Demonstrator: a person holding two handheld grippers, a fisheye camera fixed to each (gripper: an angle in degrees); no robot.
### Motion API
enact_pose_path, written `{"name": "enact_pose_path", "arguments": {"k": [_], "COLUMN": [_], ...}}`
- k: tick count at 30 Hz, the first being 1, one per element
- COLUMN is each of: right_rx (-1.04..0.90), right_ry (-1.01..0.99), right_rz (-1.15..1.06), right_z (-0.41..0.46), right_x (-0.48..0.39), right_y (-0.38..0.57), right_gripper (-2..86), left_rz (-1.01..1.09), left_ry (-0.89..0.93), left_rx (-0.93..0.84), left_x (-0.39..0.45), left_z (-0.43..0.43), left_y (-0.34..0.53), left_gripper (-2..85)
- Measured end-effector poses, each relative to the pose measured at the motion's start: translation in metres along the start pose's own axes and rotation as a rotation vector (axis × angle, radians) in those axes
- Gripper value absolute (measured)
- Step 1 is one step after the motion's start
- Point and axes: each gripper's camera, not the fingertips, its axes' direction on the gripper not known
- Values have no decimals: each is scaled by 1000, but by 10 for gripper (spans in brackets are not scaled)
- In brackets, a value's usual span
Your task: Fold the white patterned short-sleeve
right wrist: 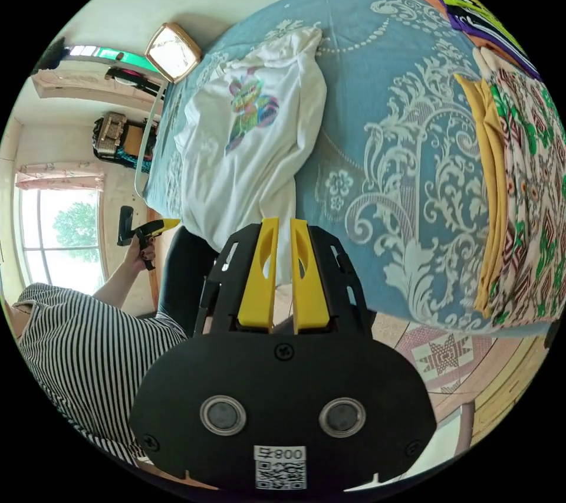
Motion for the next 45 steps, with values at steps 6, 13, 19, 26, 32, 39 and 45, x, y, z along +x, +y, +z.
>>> {"name": "enact_pose_path", "arguments": {"k": [6, 13, 19, 26, 32, 39, 45], "right_rx": [-17, -82, -84, -20, 116, 185, 229], "right_ry": [73, 326, 379, 341, 193, 35, 28], "right_rz": [-46, -217, -194, -125, 11, 91, 64], "right_z": [32, 80, 84, 39, -20, -50, -78], "right_x": [-22, -66, -56, -29, 12, 42, 43], "right_y": [31, 45, 60, 87, 127, 172, 197], "right_gripper": [64, 69, 18, 4, 2, 2, 2], "left_rz": [1, 15, 25, 19, 25, -1, 2], "left_ry": [14, 33, 37, 56, -9, -54, -86], "left_rx": [-49, -66, -67, -57, -32, -44, -102], "left_x": [-1, 5, 10, 11, 16, 16, 21], "left_z": [54, 95, 122, 151, 170, 197, 222], "left_y": [-11, -22, -22, -12, 0, 5, 2], "left_gripper": [116, 117, 116, 111, 110, 96, 102]}}
